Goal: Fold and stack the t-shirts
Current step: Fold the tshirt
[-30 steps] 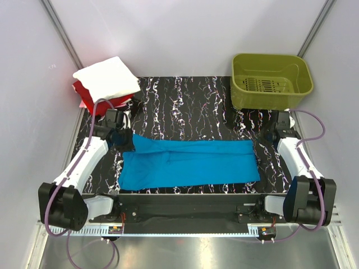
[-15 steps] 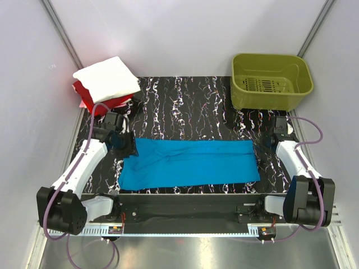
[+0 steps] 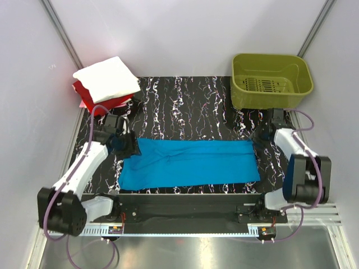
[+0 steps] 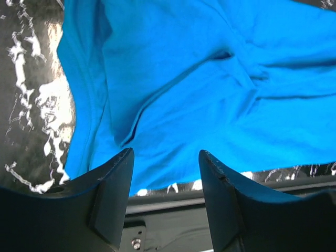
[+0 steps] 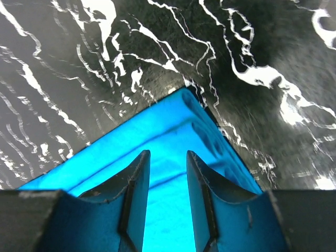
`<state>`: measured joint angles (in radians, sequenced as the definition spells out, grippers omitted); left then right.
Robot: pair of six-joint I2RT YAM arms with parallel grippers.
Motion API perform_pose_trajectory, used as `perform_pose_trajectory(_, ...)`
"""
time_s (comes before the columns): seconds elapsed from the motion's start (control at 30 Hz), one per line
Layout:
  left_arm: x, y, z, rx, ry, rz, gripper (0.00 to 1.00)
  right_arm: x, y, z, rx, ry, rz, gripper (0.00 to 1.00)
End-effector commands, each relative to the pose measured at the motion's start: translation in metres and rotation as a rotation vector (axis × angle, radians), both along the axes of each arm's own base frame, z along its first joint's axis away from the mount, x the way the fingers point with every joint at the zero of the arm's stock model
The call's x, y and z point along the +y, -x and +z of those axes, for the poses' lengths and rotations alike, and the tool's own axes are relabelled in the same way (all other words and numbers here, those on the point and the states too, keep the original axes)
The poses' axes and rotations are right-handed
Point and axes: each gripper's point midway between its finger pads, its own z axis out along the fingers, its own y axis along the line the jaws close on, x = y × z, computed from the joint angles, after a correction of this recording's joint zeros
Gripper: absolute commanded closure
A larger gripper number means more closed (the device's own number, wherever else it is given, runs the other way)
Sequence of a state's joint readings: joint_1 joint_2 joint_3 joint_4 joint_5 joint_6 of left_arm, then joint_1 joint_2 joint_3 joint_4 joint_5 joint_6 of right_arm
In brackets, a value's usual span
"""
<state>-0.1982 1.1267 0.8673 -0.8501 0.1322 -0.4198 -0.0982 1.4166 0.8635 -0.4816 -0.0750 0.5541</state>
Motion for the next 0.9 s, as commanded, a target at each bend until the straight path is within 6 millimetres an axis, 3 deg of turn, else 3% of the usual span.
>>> perform_pose_trajectory(0.0,-0.009,-0.023,-0.004,-0.039,0.029,-0.004,0.43,0.007,-0.015,-0.003,0.002,-0.022,0.065,0.59)
perform_pose_trajectory(0.27,-0.009,-0.034,-0.041,0.060,-0.001,0.018,0.44,0.008,-0.014,-0.031,0.088,-0.035,0.071,0.61)
perform_pose_trajectory(0.37,-0.007,-0.031,-0.053,0.095,-0.003,0.059,0.46,0.005,-0.011,-0.028,0.090,0.006,0.067,0.65)
perform_pose_trajectory(0.43,-0.007,-0.026,-0.064,0.113,0.004,0.089,0.46,0.008,-0.016,-0.013,0.016,0.019,0.085,0.66)
perform_pose_trajectory(0.53,-0.007,-0.019,-0.077,0.148,0.003,0.120,0.49,0.023,-0.021,-0.003,0.000,0.022,0.131,0.66)
perform_pose_trajectory(0.67,-0.006,-0.018,-0.093,0.178,-0.020,0.143,0.51,0.048,-0.017,-0.019,0.087,0.011,0.198,0.69)
perform_pose_trajectory(0.83,-0.007,-0.027,-0.114,0.237,-0.051,0.147,0.55,0.074,0.014,-0.044,0.183,-0.021,0.225,0.70)
perform_pose_trajectory(0.87,-0.009,-0.037,-0.110,0.224,-0.051,0.146,0.56,0.080,0.019,-0.044,0.186,-0.035,0.222,0.70)
